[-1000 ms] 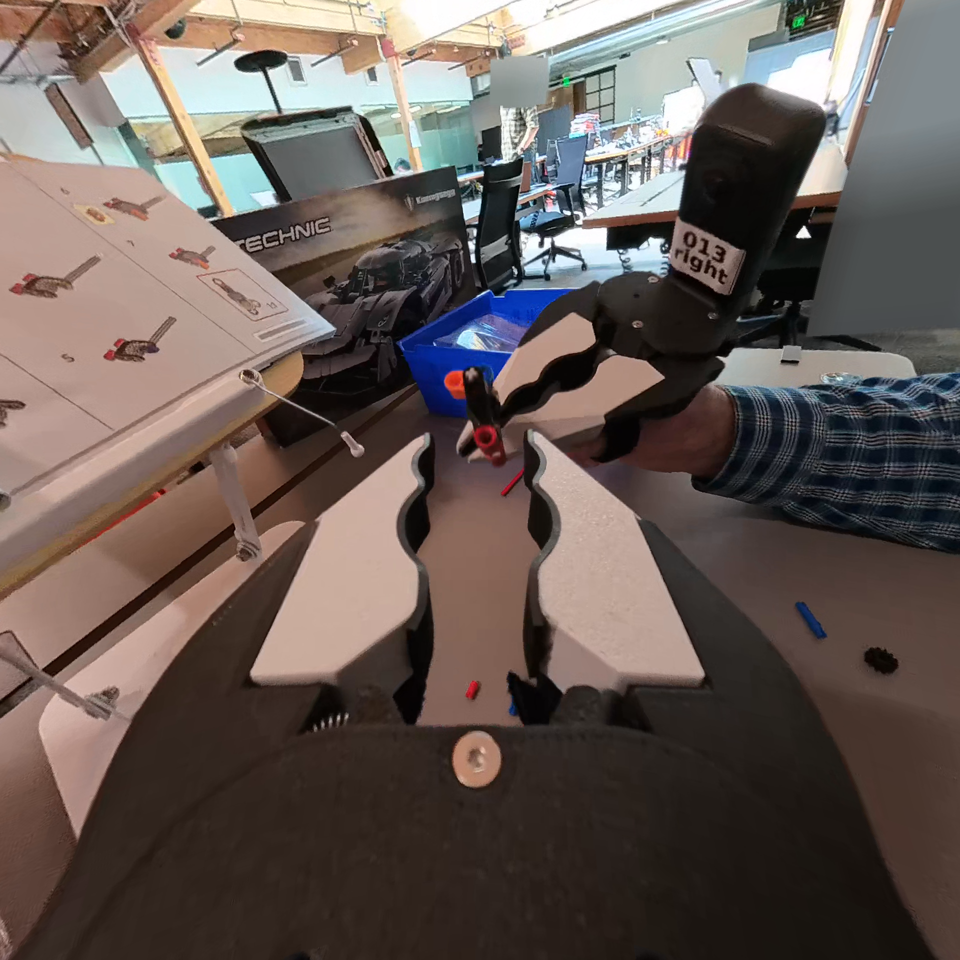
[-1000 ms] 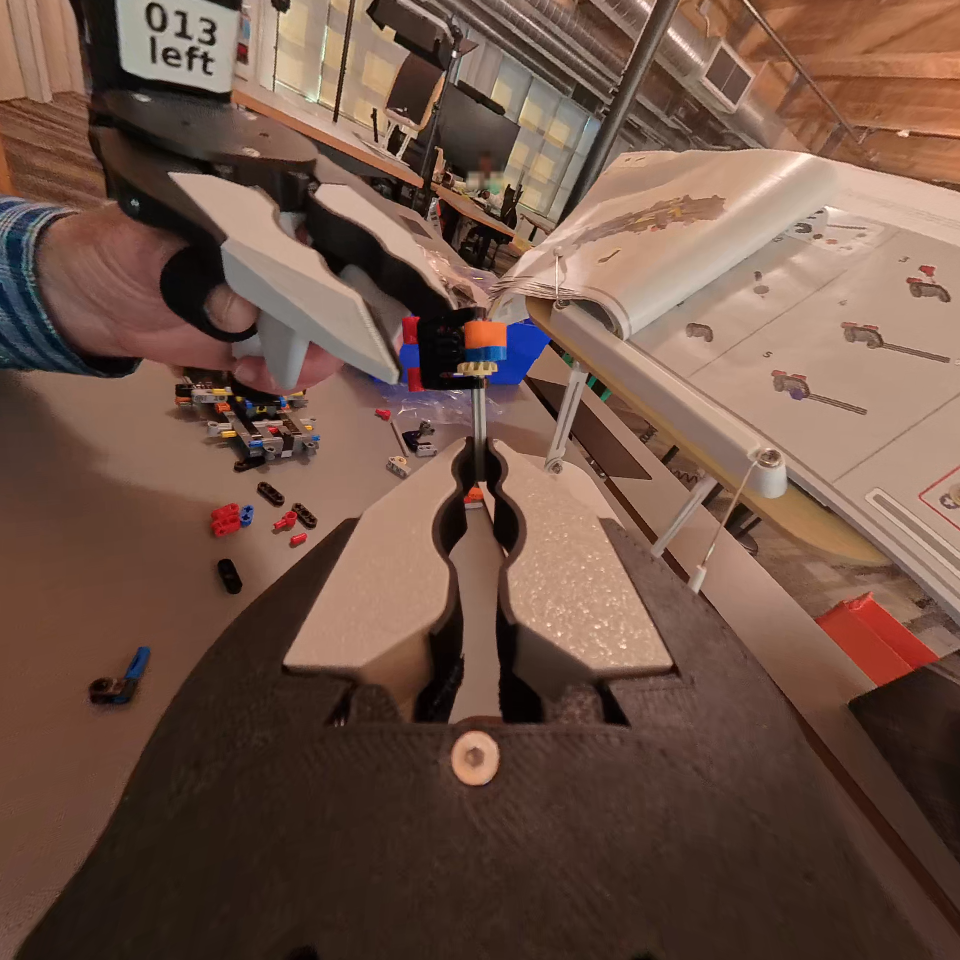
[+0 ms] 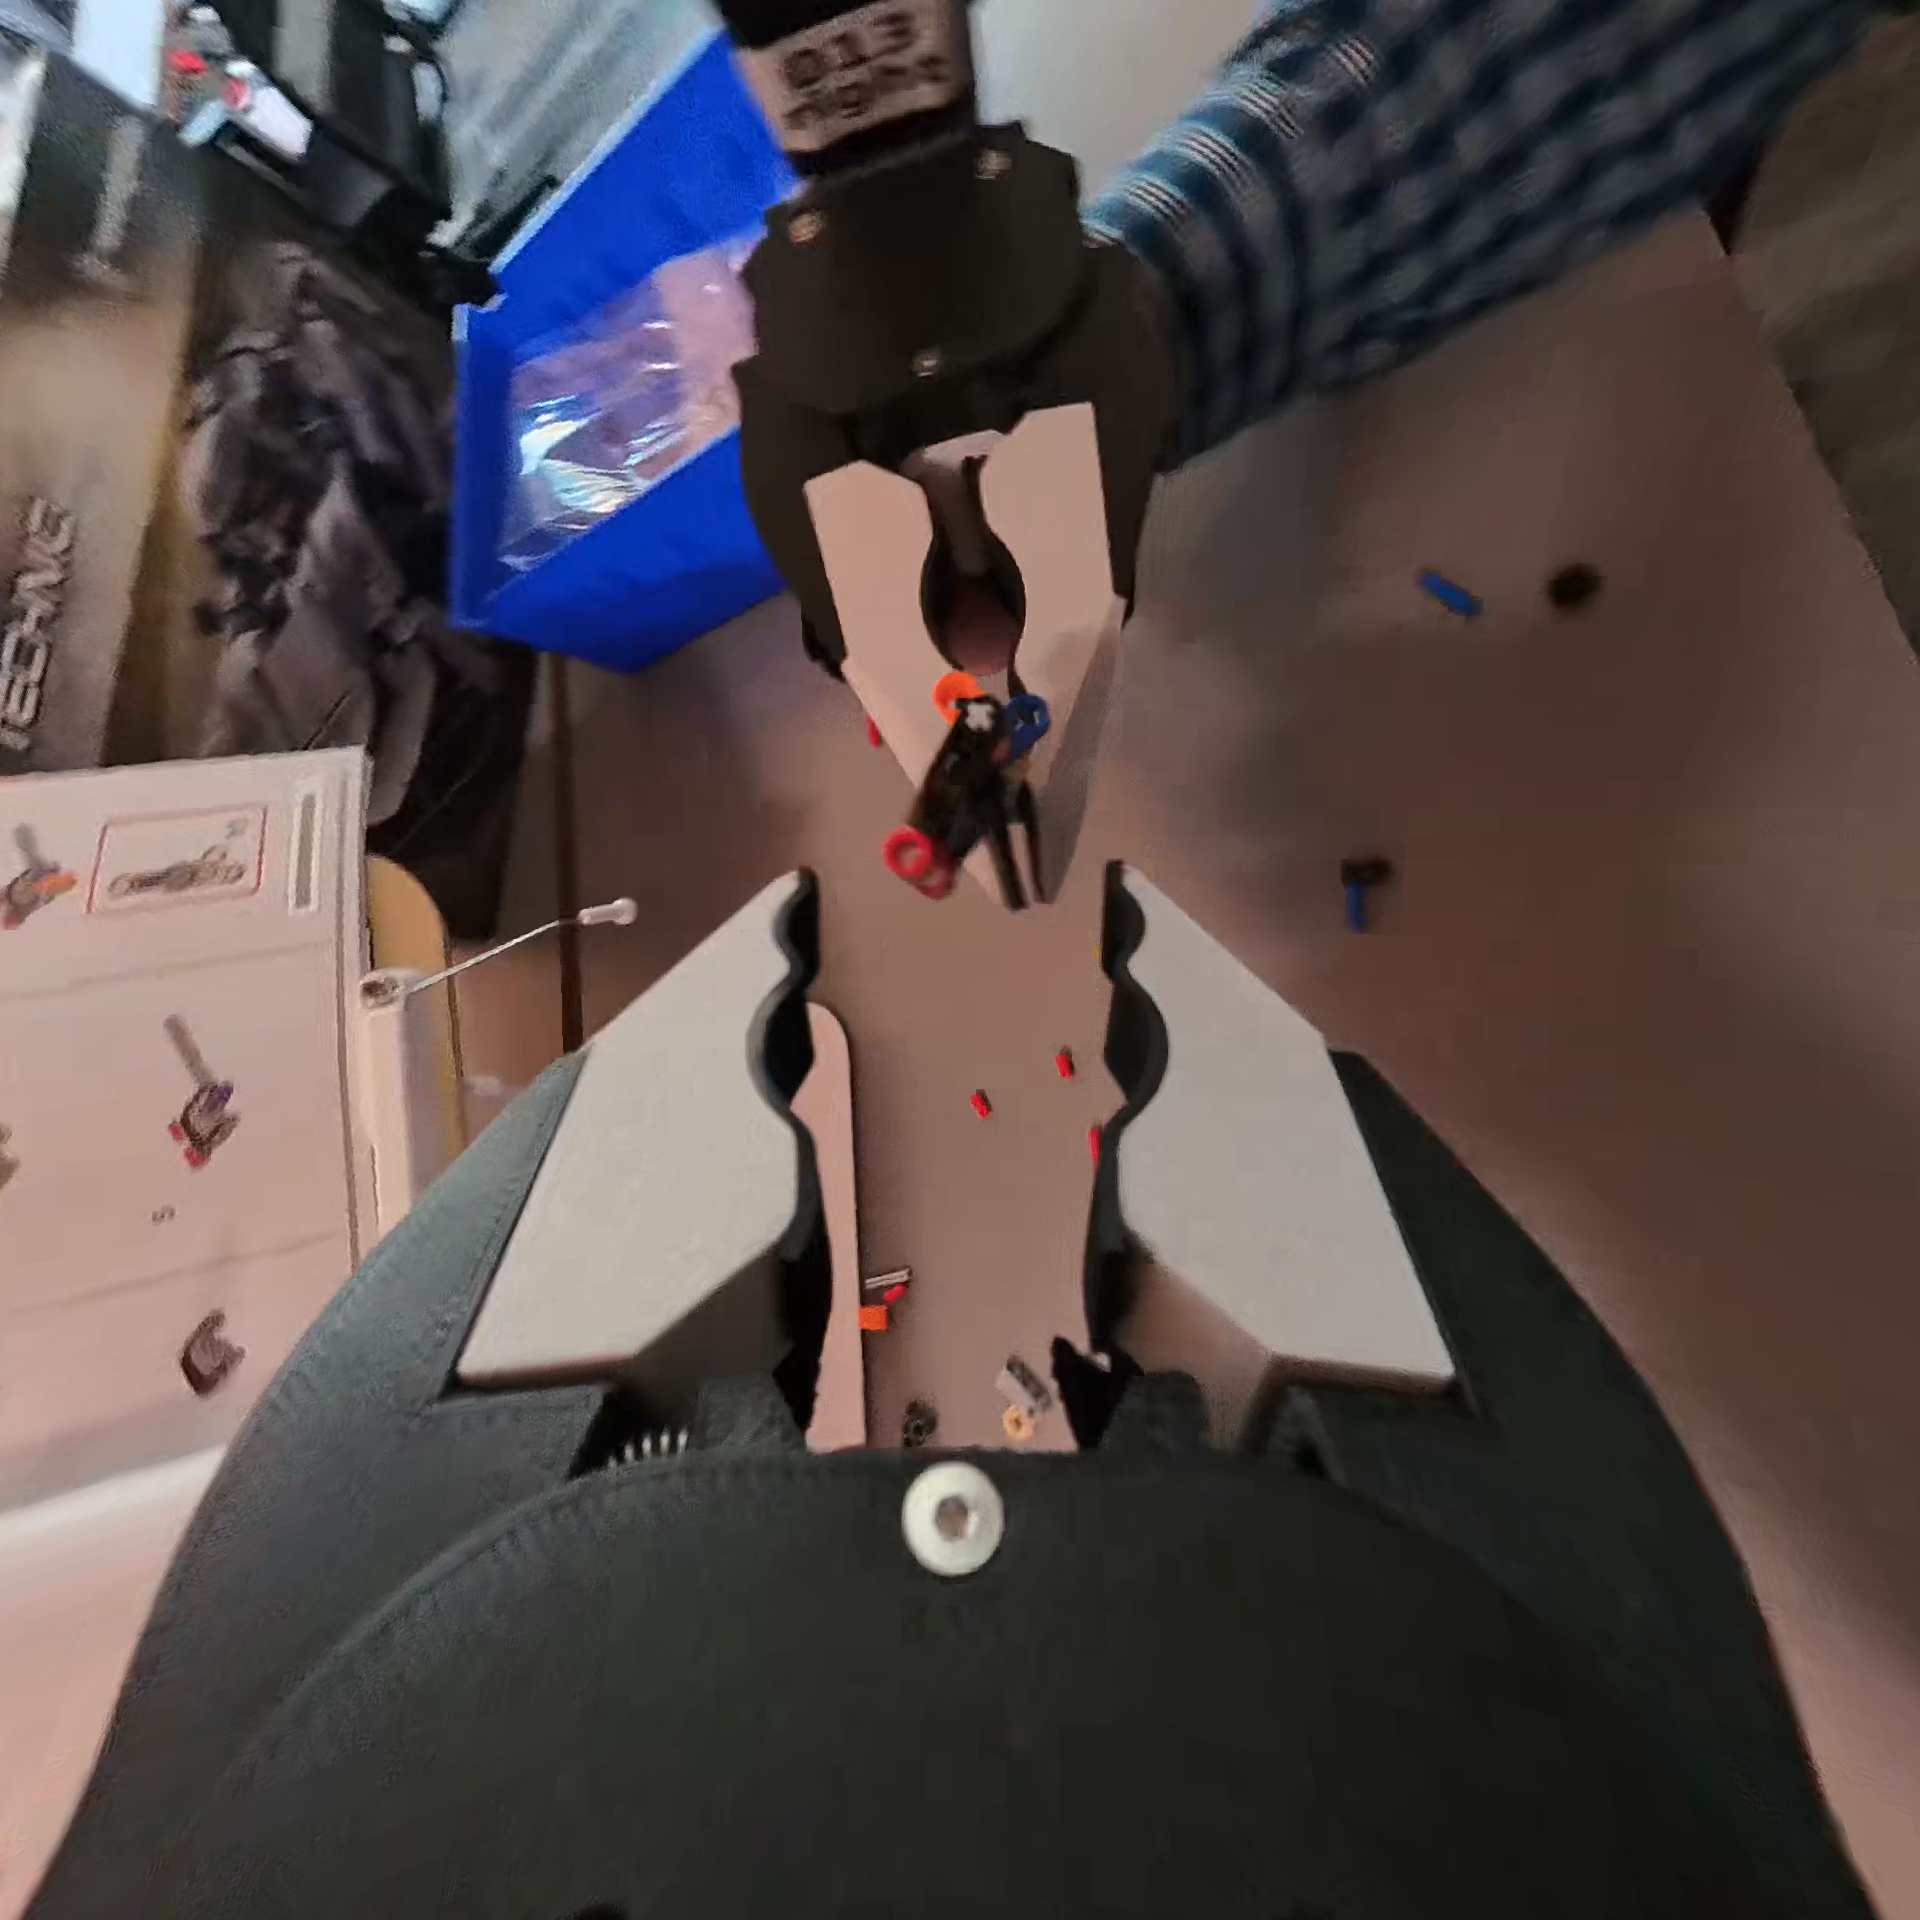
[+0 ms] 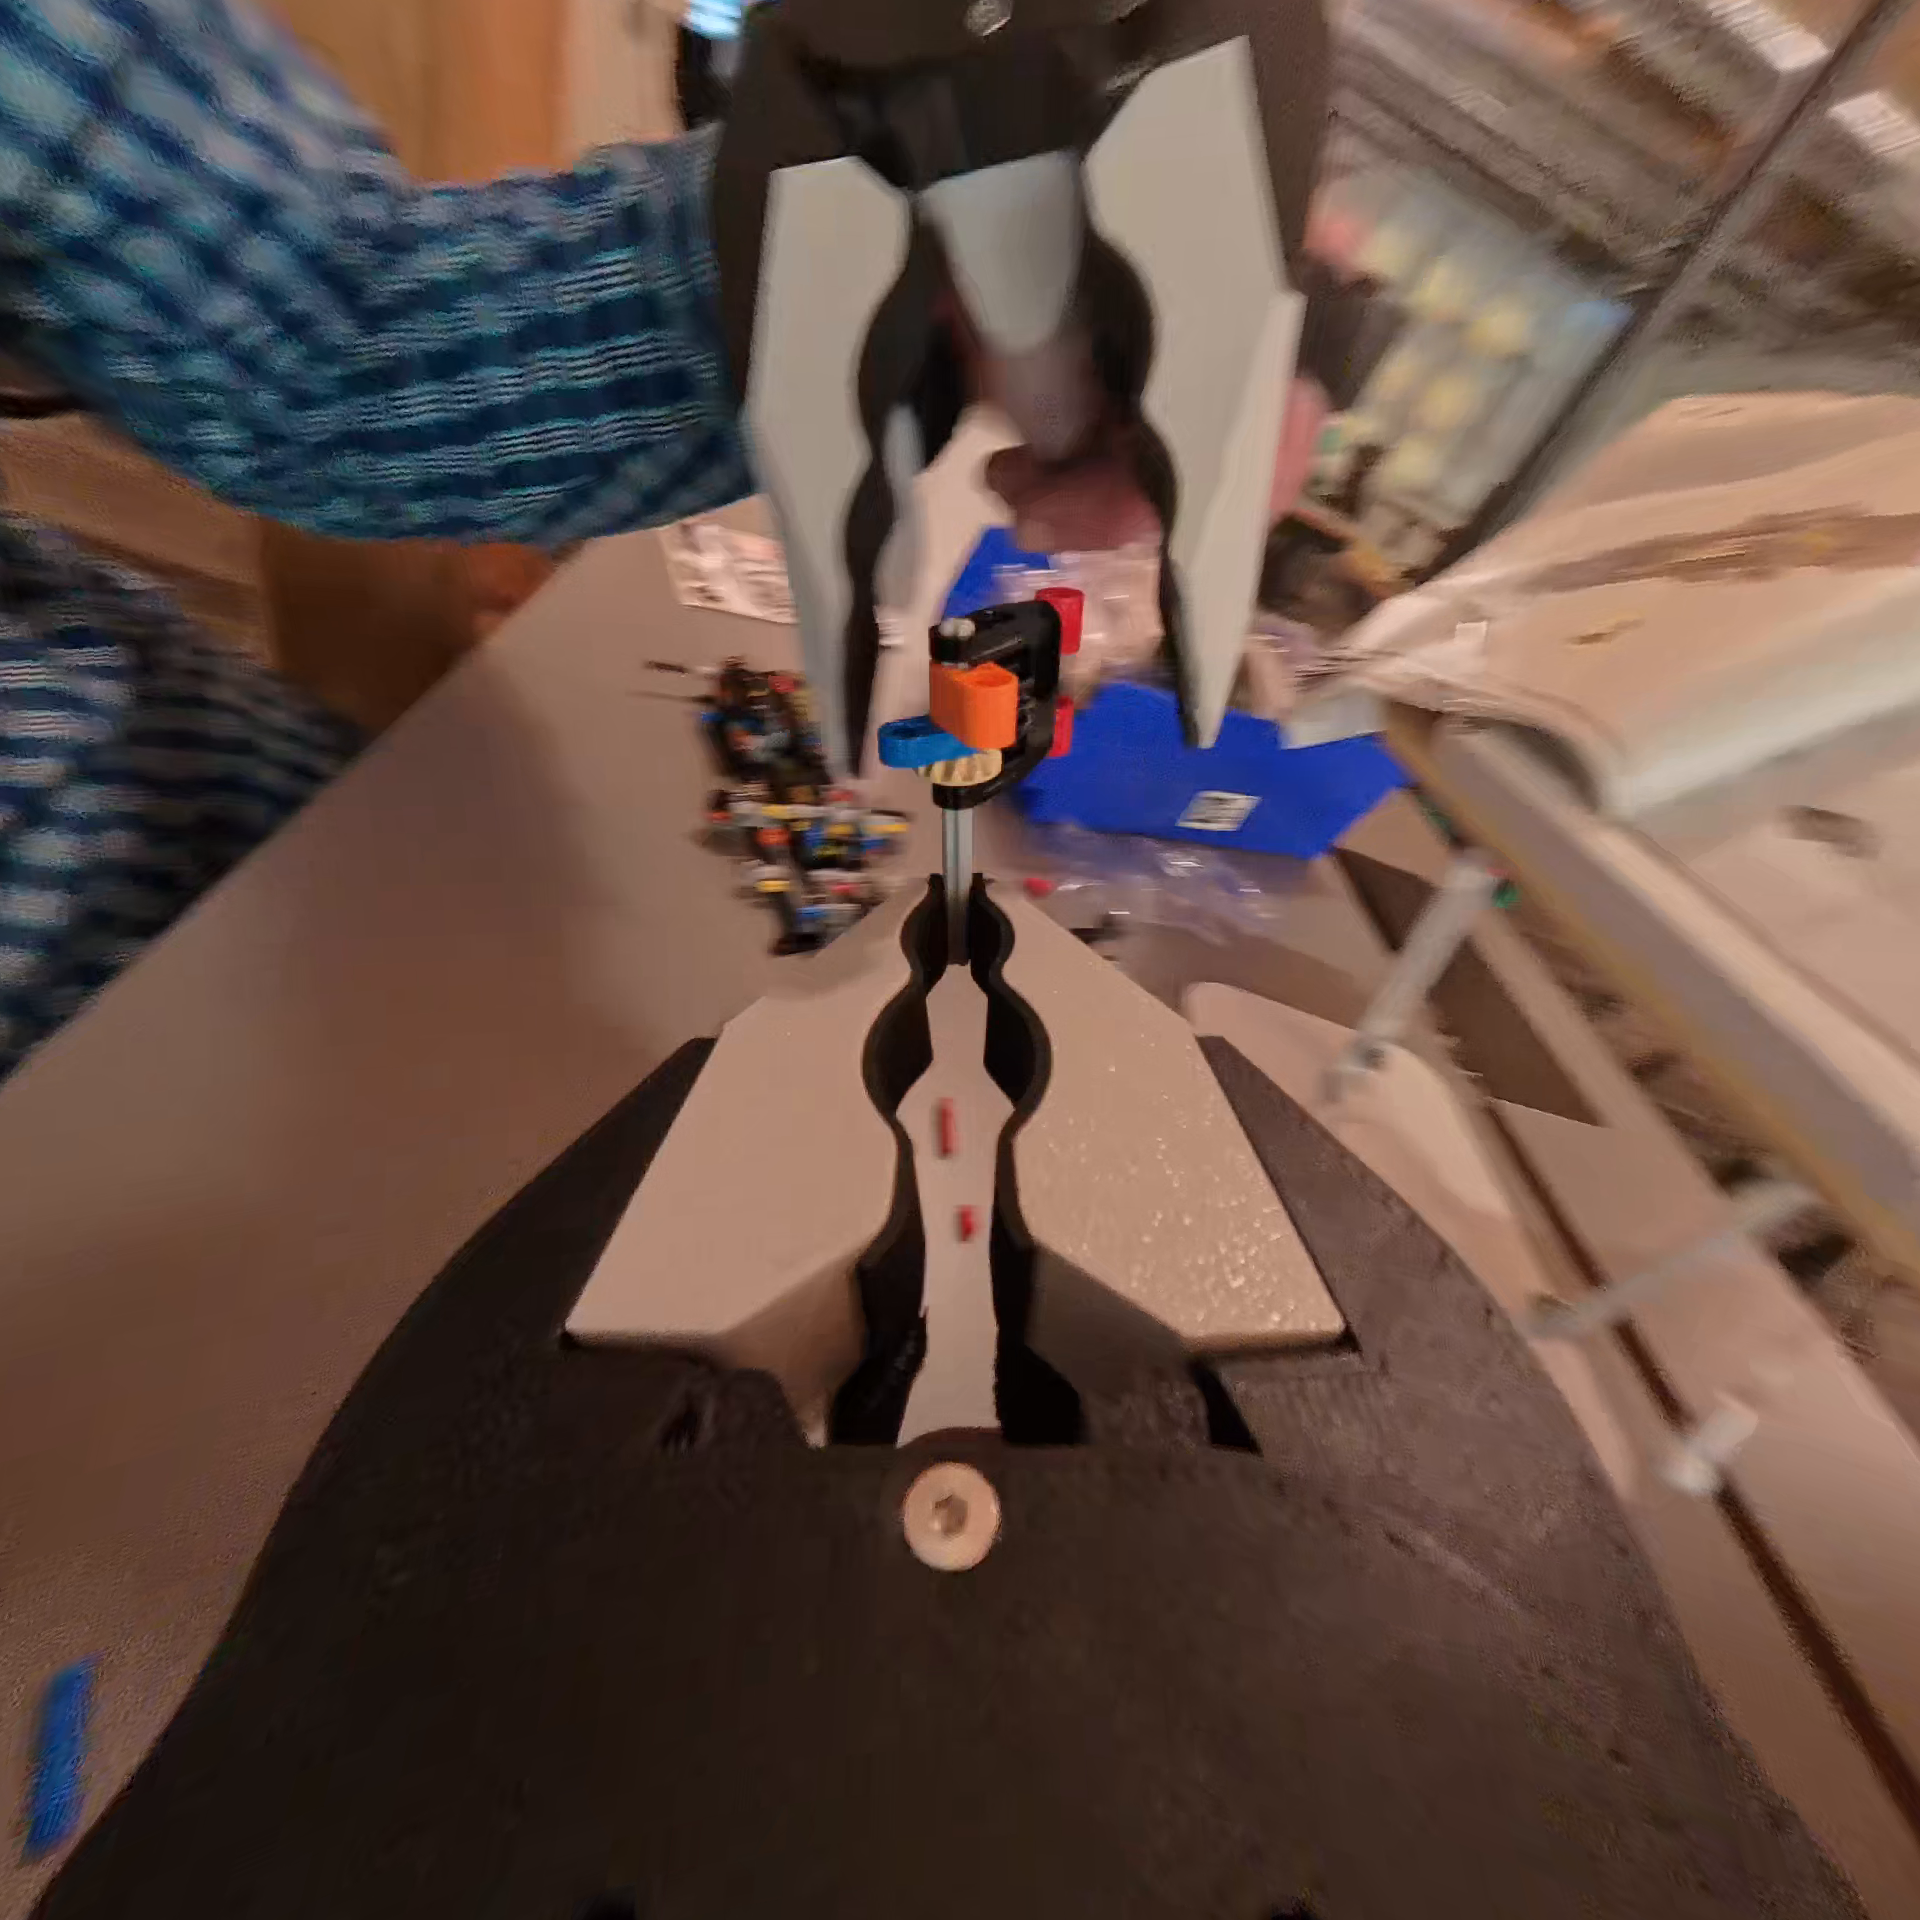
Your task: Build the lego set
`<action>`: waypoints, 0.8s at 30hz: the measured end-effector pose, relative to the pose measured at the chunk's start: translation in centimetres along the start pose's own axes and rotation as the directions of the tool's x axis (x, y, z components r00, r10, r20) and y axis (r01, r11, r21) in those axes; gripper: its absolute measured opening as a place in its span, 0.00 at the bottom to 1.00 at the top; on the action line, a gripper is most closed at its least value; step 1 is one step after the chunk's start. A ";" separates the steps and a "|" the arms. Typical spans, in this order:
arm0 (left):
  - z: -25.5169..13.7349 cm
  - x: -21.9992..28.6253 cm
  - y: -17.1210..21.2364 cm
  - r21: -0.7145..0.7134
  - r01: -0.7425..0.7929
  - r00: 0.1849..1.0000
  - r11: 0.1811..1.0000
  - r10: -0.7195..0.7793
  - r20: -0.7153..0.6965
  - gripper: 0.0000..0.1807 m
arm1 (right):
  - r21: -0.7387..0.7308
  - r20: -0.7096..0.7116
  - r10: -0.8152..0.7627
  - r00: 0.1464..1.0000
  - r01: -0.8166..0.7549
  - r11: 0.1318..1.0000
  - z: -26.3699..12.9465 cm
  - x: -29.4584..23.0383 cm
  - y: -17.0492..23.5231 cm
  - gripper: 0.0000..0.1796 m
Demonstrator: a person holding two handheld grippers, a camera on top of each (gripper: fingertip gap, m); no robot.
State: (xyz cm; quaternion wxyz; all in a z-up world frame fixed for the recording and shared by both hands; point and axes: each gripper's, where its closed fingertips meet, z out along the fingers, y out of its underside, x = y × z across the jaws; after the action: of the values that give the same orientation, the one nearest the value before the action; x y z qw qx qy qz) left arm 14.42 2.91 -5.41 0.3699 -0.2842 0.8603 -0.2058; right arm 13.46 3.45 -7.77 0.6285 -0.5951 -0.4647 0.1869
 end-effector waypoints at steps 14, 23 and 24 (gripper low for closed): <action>1.1 -3.4 -2.5 0.336 0.260 0.877 0.905 -0.367 0.310 0.38 | -0.144 -0.401 -0.264 0.877 0.224 0.964 -1.5 4.9 -0.4 0.00; 1.2 -4.0 -2.8 0.426 0.271 0.827 0.863 -0.435 0.355 0.23 | -0.138 -0.422 -0.287 0.860 0.251 0.958 -1.5 4.9 -0.8 0.00; 1.2 -4.0 -2.8 0.410 0.253 0.834 0.876 -0.412 0.367 0.23 | -0.133 -0.420 -0.281 0.863 0.248 0.960 -1.5 4.9 -0.8 0.00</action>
State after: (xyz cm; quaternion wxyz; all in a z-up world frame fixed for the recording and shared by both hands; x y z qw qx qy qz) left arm 18.57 3.18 -2.52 0.5576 -0.4016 0.6393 -0.3450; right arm 16.84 6.29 -5.06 0.7133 -0.5752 -0.3965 -0.0561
